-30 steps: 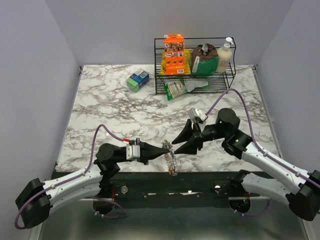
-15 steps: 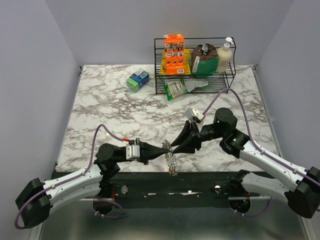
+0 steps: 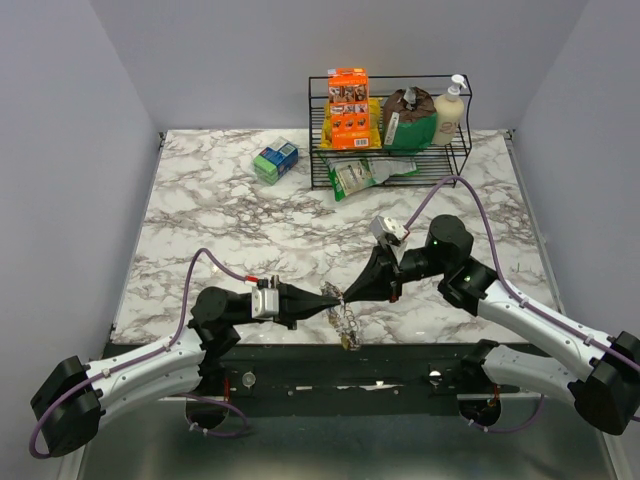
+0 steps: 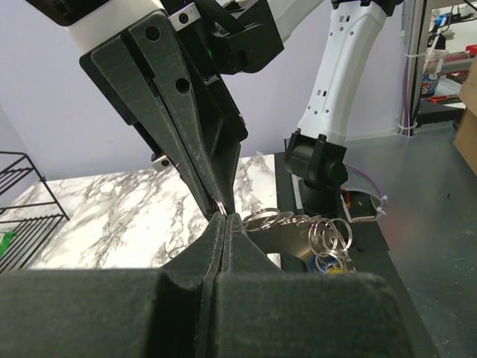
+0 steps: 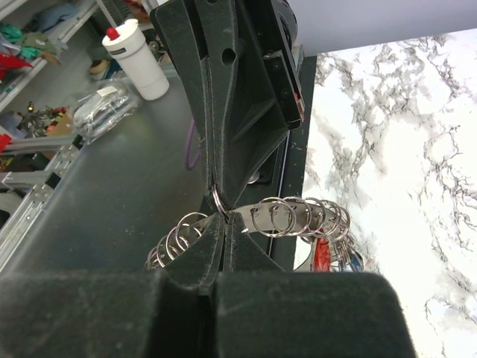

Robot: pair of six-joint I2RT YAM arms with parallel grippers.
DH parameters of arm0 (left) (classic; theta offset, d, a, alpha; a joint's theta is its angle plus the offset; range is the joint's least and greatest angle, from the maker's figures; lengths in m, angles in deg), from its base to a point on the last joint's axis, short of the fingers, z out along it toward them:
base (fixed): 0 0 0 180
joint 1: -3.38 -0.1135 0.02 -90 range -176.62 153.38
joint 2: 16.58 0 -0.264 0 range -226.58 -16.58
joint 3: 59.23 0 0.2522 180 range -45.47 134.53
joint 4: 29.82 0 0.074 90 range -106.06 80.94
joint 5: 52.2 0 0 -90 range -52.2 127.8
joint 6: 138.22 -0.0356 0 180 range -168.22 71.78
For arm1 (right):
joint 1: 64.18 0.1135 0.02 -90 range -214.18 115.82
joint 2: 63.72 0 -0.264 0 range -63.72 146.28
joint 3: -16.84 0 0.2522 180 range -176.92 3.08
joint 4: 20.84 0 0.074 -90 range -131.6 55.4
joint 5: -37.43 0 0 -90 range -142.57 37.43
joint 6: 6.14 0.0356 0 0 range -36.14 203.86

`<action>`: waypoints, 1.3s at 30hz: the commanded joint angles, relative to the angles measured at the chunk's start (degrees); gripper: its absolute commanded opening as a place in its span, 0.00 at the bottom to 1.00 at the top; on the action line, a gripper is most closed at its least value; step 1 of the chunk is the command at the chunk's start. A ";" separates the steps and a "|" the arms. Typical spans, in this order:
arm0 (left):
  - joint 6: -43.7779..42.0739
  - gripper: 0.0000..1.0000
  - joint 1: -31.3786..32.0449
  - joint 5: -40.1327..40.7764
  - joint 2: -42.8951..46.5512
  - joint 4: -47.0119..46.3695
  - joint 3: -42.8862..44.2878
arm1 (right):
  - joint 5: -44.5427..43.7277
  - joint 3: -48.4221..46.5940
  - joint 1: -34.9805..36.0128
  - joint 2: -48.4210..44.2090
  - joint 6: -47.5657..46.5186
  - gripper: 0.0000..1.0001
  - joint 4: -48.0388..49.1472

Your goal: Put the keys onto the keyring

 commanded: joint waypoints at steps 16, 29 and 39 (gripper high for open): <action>-8.38 0.51 0.07 3.60 4.09 29.37 10.83 | -7.08 -3.23 0.52 0.03 -8.53 0.01 -11.75; -12.88 0.57 0.07 9.85 -4.33 64.43 28.24 | -15.87 -5.43 0.52 1.18 -13.11 0.01 -22.82; -15.60 0.55 0.07 6.33 -10.40 69.12 32.02 | -19.65 -5.08 1.57 2.93 -13.64 0.01 -24.50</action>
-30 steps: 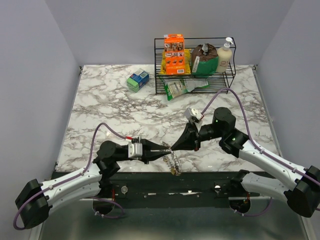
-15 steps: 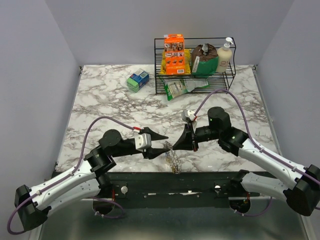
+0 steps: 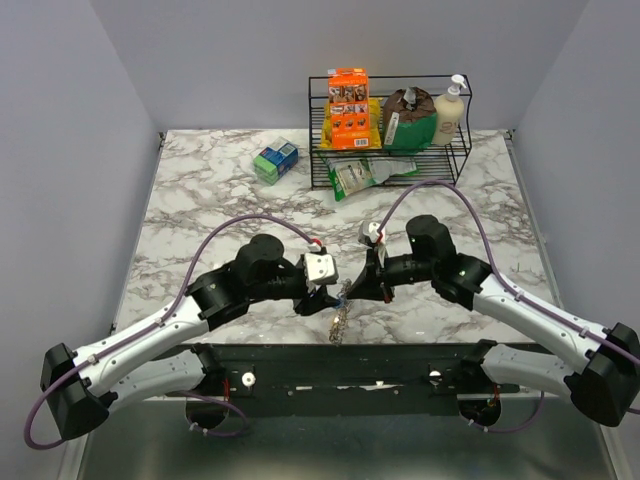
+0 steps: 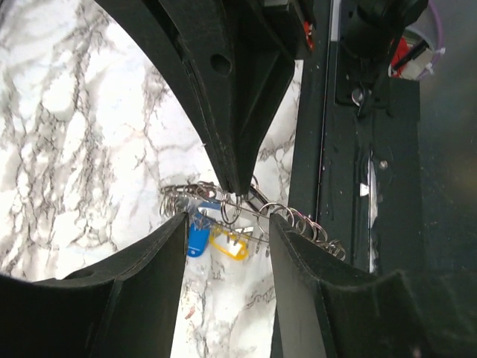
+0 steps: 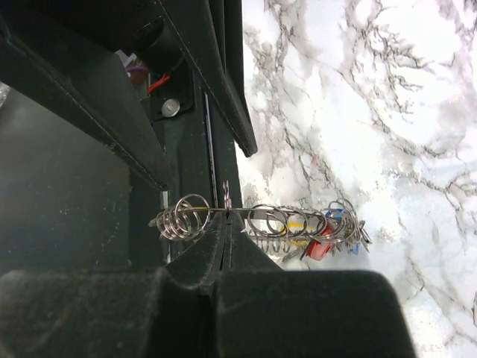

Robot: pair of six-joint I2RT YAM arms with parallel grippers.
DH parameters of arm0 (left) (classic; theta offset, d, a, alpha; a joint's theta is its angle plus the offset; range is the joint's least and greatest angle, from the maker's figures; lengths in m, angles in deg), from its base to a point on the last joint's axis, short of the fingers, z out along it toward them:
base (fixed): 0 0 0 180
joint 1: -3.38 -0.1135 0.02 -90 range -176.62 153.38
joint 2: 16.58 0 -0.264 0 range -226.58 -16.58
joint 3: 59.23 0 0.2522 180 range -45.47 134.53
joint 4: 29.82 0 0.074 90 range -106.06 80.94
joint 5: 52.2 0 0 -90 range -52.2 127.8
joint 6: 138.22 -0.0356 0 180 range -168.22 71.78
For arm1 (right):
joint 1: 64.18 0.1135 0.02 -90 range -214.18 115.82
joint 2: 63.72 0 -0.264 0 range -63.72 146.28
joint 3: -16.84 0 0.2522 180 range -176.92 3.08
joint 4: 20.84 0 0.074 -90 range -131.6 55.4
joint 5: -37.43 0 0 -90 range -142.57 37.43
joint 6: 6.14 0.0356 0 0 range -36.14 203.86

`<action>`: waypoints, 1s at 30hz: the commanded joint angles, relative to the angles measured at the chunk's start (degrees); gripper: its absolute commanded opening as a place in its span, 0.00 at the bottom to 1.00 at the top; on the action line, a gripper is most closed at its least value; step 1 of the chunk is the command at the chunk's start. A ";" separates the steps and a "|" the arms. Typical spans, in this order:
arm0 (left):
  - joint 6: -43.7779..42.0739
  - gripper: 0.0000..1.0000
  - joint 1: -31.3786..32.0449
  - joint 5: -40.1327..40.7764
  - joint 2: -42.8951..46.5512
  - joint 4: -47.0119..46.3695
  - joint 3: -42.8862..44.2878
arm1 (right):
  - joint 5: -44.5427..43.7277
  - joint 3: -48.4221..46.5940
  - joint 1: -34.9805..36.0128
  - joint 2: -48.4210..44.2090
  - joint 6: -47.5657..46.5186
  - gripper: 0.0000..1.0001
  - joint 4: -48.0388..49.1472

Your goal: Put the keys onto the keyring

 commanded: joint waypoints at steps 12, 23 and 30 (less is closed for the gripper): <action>-4.25 0.49 0.07 -3.03 -5.80 3.84 4.63 | -1.82 -1.38 0.98 0.29 -0.90 0.01 -0.06; -6.80 0.32 0.07 -3.38 -8.61 4.89 6.04 | -1.38 -1.29 1.07 0.47 -1.07 0.01 0.29; -7.85 0.09 0.07 -4.79 -9.40 4.89 6.21 | -1.38 -1.20 0.98 0.55 -1.07 0.01 0.38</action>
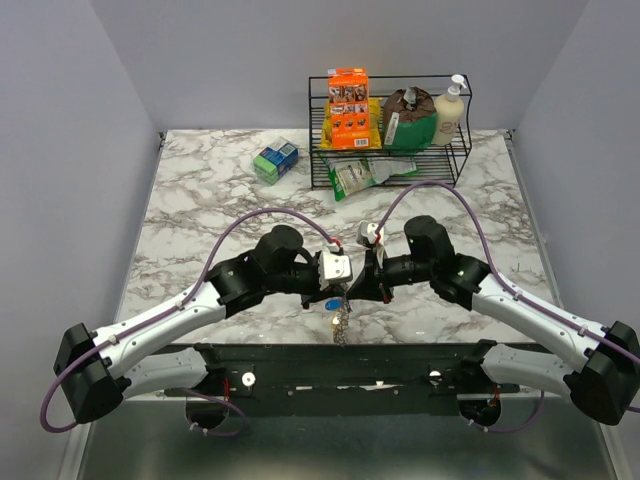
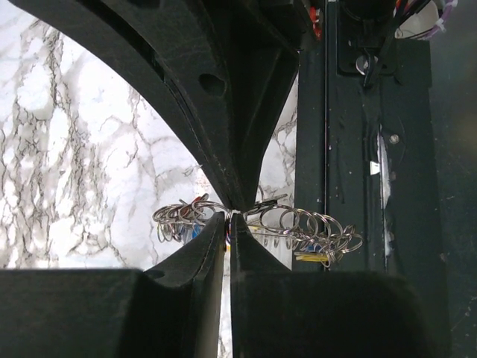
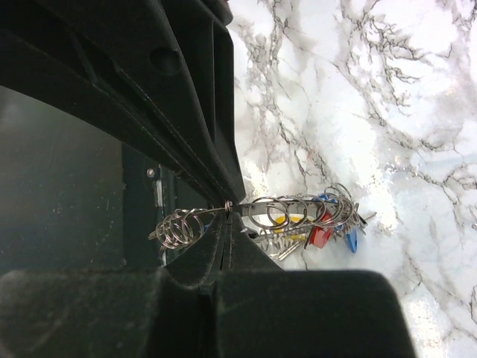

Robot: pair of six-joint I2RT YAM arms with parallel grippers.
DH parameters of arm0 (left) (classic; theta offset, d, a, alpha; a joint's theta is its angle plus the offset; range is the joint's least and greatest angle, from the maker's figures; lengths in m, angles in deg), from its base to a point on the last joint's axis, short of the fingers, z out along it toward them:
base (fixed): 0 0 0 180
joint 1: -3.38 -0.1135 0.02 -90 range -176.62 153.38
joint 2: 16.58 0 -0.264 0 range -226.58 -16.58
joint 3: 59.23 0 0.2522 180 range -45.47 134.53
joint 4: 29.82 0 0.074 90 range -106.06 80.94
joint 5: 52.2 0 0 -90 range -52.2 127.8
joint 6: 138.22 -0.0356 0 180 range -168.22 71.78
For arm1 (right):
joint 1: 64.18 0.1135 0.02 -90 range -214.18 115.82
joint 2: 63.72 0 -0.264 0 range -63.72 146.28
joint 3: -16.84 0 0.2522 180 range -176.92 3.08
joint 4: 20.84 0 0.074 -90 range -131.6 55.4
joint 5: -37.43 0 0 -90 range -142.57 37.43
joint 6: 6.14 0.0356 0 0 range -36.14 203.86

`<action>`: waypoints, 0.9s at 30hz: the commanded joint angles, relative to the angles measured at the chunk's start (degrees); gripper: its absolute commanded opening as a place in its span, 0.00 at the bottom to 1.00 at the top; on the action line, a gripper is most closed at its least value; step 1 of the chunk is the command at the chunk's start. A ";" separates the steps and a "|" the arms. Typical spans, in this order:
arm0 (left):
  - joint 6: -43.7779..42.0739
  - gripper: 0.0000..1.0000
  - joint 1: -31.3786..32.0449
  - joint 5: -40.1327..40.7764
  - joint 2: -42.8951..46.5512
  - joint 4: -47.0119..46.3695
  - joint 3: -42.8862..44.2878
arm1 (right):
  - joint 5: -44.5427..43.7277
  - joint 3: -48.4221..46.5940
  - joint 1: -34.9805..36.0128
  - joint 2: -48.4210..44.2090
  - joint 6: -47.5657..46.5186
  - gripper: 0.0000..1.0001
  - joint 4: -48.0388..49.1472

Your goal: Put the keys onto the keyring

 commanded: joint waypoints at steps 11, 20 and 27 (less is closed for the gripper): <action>-2.13 0.00 0.07 -2.74 -0.49 1.90 1.19 | 0.02 -1.03 0.46 -0.58 -0.44 0.00 1.47; 2.61 0.00 0.07 -1.51 3.03 -7.04 -4.17 | -0.95 0.20 0.46 -3.57 1.23 0.37 4.19; 8.32 0.00 0.07 1.39 7.51 -19.09 -11.11 | -3.14 1.08 0.46 -6.38 3.87 0.56 6.04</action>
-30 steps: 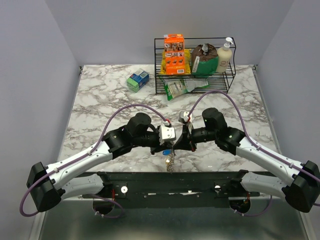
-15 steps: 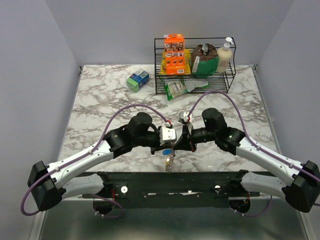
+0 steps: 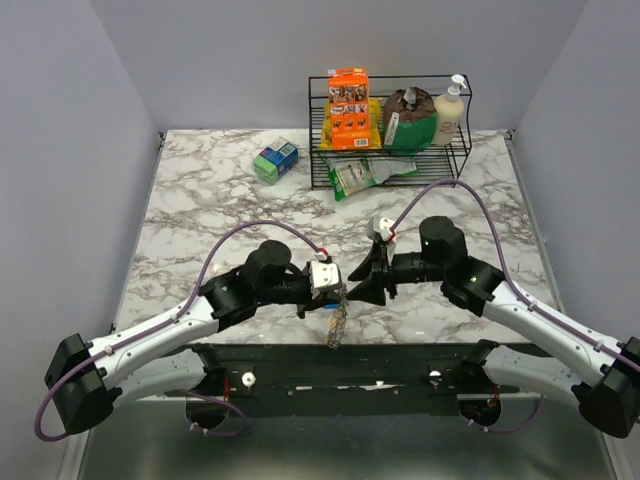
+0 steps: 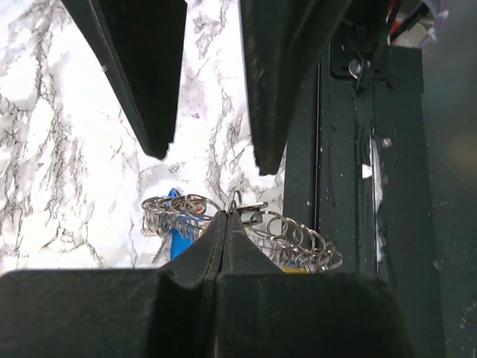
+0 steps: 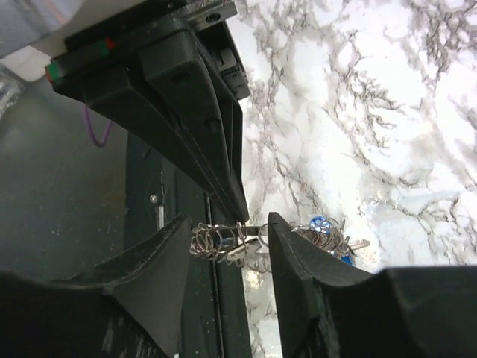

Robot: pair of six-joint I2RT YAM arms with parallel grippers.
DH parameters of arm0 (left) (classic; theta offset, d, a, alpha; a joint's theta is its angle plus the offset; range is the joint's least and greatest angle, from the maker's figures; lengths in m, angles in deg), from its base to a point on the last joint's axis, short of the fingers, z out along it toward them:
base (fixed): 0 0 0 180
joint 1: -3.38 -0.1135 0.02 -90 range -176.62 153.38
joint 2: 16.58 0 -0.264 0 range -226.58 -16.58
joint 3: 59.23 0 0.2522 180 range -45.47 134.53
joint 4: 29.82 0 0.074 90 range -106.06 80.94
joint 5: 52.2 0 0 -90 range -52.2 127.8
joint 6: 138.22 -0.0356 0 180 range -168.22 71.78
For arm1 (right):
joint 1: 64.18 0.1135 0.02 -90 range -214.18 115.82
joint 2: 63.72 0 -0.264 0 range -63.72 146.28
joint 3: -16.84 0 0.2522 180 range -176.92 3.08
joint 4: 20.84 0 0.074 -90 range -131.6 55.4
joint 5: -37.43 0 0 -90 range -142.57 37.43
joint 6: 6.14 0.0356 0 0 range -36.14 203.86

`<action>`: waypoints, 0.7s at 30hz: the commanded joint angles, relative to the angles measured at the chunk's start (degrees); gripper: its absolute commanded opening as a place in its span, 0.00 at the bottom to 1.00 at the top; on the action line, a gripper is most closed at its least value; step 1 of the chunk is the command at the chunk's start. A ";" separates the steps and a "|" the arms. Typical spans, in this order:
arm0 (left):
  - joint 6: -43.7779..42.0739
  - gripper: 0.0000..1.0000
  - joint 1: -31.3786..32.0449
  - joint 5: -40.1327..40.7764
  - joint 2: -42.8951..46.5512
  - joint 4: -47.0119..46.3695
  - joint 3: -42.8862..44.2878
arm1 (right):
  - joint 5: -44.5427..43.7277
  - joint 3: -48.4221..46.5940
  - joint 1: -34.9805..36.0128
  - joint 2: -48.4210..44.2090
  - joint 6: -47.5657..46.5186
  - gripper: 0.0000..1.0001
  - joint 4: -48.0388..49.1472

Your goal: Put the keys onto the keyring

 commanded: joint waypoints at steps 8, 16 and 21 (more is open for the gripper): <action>8.57 0.00 0.07 7.67 9.90 -26.79 -12.49 | -3.96 3.30 0.39 -4.01 3.22 0.58 4.32; 12.43 0.00 0.07 7.76 12.28 -39.55 -19.62 | -1.15 6.64 0.31 -5.60 3.49 0.57 8.28; 12.70 0.00 0.07 5.83 12.90 -47.63 -23.49 | 0.87 8.22 0.31 -7.35 3.05 0.59 10.83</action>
